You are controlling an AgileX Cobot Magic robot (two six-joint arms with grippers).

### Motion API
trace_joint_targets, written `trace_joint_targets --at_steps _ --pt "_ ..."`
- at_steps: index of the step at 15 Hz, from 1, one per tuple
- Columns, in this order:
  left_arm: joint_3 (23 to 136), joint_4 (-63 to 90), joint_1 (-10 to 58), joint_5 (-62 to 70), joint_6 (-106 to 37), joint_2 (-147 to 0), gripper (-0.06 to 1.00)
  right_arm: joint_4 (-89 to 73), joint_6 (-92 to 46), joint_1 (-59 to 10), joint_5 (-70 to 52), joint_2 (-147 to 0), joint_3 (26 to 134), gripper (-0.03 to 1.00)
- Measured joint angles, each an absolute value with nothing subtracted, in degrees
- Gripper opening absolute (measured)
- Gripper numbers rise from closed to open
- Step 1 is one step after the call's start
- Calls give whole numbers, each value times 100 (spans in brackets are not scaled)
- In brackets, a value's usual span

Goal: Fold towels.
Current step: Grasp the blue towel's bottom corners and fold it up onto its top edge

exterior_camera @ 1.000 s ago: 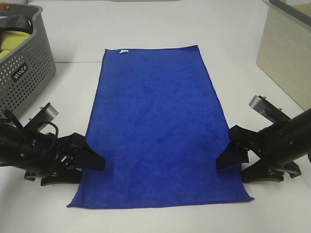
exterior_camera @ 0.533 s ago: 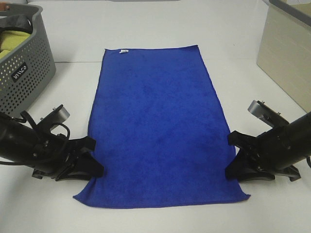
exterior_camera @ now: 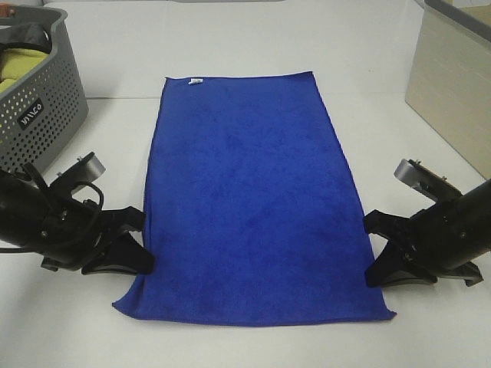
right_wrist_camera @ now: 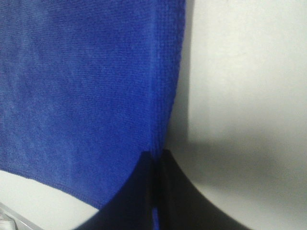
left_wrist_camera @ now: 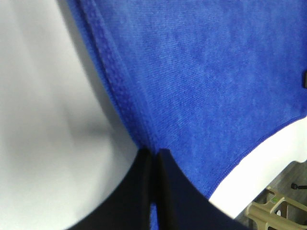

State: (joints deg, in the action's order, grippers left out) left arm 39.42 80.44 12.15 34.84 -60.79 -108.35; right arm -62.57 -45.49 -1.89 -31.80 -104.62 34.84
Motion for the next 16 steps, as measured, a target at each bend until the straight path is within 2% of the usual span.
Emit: trace_joint_targets --at_steps 4,10,13,16 --pt "3724 6870 1215 3472 -4996 -10141 1 -6154 -4418 -189 -3249 -9729 2968 0" --pt "2257 6755 1215 3478 -4916 -8640 1 -6102 -4177 -189 -3787 -8566 1908 0" --pt "2194 6824 1215 3484 -4870 -8394 1 -6102 -4154 -189 -3827 -8382 1879 0" --pt "2452 6990 1215 3214 -4647 -8319 1 -6033 -4057 -189 -3867 -8342 2320 0"
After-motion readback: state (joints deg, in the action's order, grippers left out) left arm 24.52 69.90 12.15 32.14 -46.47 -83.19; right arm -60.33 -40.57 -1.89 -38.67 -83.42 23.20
